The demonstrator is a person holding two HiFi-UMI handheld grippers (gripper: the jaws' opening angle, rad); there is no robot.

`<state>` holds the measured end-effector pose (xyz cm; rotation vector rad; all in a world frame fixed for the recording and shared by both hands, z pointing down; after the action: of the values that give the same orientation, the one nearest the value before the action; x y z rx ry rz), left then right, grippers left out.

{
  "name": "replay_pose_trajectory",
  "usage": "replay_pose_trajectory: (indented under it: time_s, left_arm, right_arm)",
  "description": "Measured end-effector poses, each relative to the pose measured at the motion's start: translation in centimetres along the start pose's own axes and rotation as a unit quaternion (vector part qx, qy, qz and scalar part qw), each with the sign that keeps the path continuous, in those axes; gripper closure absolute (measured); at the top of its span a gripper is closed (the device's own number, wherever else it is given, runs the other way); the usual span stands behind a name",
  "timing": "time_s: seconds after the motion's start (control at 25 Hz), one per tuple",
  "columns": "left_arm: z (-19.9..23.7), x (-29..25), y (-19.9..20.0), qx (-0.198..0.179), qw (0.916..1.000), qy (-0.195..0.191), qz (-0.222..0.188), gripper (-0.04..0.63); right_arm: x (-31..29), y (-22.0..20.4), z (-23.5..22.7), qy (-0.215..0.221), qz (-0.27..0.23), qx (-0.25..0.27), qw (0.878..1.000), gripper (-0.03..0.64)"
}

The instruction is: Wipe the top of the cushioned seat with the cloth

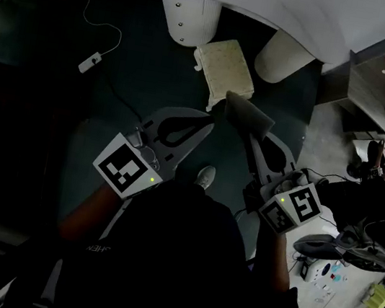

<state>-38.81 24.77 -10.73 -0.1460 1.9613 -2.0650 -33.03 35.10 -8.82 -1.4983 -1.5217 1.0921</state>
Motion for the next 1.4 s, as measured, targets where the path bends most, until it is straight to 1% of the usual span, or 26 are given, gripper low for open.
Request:
replay_pose_trajectory:
  time_s: [0.28,0.52,0.88,1.08,1.4]
  left_arm:
    - [-0.5,-0.1,-0.5,0.001,1.0,0.003,0.005,0.589]
    - [-3.5,-0.9,-0.7,-0.011,0.9998,0.016,-0.005,0.589]
    - [-7.4,-2.6,-1.0,-0.021,0.9992,0.035,-0.003,0.589]
    - [-8.2,-3.5,-0.5,-0.024,0.9987,0.045,0.001,0.589]
    - [-7.5,-4.6,-0.7,-0.019,0.9985,0.05,0.0,0.589]
  right_arm:
    - [0.7,-0.3,-0.4,-0.005,-0.003,-0.01,1.0,0.584]
    - [4.2,-0.6,-0.9,0.005,-0.01,-0.003,1.0,0.584]
    - [8.4,-0.2,-2.5,0.027,-0.02,-0.001,0.999,0.584]
    - [9.6,0.4,-3.3,0.035,-0.021,-0.008,0.999,0.584]
    - [9.3,0.7,-4.8,0.039,-0.019,-0.015,0.999,0.584]
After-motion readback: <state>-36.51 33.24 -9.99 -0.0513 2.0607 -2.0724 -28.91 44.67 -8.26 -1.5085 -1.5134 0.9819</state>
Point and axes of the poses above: the fingertips, and each gripper's own axes: x backward along the fingers, z to its left, y out of its top, the point moved 3 cm from there along x, backward along the fingers, and after that the axes turned 12 degrees about y, right-handed, at the moved point
